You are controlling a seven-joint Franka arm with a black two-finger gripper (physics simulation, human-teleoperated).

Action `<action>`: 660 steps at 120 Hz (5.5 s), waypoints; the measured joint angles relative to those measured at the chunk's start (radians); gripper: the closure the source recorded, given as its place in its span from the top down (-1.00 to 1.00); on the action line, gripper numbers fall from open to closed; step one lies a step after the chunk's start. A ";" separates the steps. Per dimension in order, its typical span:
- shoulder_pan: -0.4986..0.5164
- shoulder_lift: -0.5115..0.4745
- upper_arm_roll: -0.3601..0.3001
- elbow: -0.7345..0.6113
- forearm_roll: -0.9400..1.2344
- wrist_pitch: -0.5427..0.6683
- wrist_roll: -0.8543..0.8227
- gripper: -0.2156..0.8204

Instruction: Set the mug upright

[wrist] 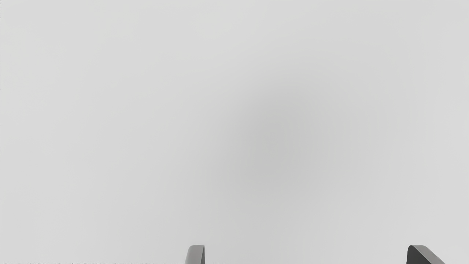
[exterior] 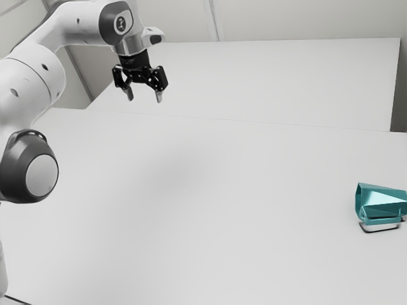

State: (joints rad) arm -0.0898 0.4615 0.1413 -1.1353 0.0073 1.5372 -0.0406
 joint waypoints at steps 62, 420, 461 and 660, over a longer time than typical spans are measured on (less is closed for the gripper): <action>-0.001 -0.359 -0.031 -0.651 -0.377 0.162 -0.009 0.58; -0.436 0.343 -0.335 -0.220 -1.369 0.887 0.495 -0.80; -0.429 0.188 -0.328 -0.277 -1.343 0.891 0.502 -0.91; -0.008 -0.591 -0.217 -1.025 -0.015 0.343 0.018 -0.93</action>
State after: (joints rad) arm -0.0976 -0.1294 -0.0756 -2.1601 -0.0076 1.8805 -0.0229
